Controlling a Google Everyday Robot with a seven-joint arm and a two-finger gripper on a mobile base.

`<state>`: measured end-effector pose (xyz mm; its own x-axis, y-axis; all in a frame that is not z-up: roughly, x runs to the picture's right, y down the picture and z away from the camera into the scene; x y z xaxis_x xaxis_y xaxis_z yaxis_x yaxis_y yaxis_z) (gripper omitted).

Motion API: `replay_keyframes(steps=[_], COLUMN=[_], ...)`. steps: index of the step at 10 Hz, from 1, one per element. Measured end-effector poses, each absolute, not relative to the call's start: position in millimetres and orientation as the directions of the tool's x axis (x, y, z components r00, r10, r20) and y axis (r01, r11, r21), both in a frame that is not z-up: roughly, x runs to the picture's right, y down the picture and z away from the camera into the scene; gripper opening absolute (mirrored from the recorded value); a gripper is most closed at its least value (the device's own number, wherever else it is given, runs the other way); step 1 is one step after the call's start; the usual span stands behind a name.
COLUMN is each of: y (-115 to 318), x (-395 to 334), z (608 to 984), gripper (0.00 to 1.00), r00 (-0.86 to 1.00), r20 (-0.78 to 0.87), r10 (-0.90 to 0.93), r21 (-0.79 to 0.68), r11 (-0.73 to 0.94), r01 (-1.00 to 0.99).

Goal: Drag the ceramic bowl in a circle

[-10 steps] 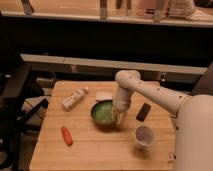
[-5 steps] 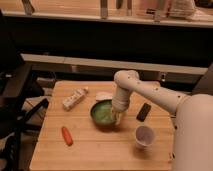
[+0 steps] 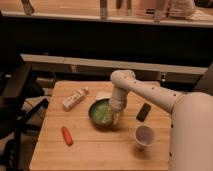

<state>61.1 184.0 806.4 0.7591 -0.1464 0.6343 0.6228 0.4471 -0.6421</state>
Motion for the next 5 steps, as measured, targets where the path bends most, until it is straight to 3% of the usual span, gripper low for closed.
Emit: replay_keyframes(steps=[5], y=[185.1], x=[73.1], z=[800.6], gripper=[0.0], r00=[0.774], r20=[0.62], r10=[-0.127], r21=[-0.655], r11=[0.46], r01=[0.6])
